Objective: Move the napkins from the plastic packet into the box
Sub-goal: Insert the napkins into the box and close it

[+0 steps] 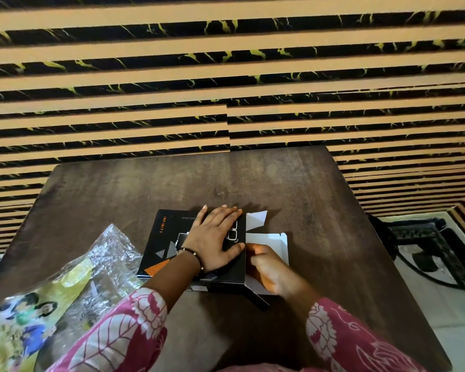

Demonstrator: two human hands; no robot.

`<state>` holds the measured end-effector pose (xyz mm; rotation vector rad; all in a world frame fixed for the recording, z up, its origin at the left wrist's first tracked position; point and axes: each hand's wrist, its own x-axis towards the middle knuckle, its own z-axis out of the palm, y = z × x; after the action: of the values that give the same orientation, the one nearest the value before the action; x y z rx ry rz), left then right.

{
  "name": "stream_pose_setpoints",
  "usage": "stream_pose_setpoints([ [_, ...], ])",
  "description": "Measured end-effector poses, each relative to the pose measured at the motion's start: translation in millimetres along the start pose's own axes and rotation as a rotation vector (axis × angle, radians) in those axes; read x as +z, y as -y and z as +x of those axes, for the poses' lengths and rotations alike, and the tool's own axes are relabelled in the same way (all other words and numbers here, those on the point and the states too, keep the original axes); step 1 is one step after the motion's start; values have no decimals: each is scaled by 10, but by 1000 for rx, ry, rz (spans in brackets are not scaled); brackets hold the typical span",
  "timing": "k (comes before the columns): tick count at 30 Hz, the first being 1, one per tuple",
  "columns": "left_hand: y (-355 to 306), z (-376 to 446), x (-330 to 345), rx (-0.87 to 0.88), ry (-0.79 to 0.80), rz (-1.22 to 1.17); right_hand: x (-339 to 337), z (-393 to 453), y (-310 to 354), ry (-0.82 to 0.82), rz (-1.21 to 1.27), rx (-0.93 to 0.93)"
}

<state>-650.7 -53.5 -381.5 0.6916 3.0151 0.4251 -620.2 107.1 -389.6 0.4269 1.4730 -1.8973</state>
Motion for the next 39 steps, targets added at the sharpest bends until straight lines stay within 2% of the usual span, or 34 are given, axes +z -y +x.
stream_pose_setpoints([
  [3,-2,-5,-5,-3,13,27,-94,-67,83,-73,13,-94],
  [7,19,-62,-140,7,-11,-138,-178,-81,314,-446,-135,-428],
  [9,142,-162,-221,-73,-114,-279,-224,-76,414,-643,-239,-591],
  [10,242,-222,-250,-148,-179,-307,-235,-72,447,-680,-286,-647],
  [12,460,-360,-270,-334,-239,-251,-247,-38,471,-634,-368,-660],
  [14,574,-487,-261,-456,-190,-150,-268,77,442,-543,-469,-556],
  [18,492,-580,-202,-522,-100,-116,-333,187,380,-485,-735,-465],
  [22,268,-583,-130,-571,-121,-134,-419,-25,260,-441,-593,-454],
  [30,-409,-678,50,-600,-48,20,-384,-576,-108,-297,-372,-369],
  [32,-593,-698,50,-533,-37,80,-426,-692,-138,-261,-337,-364],
  [35,-812,-583,29,-307,7,77,-486,-846,-119,-107,-296,-349],
  [37,-942,-423,37,-204,86,80,-524,-899,-24,-23,-385,-307],
  [39,-1033,-246,71,-174,146,70,-578,-879,91,33,-467,-238],
])
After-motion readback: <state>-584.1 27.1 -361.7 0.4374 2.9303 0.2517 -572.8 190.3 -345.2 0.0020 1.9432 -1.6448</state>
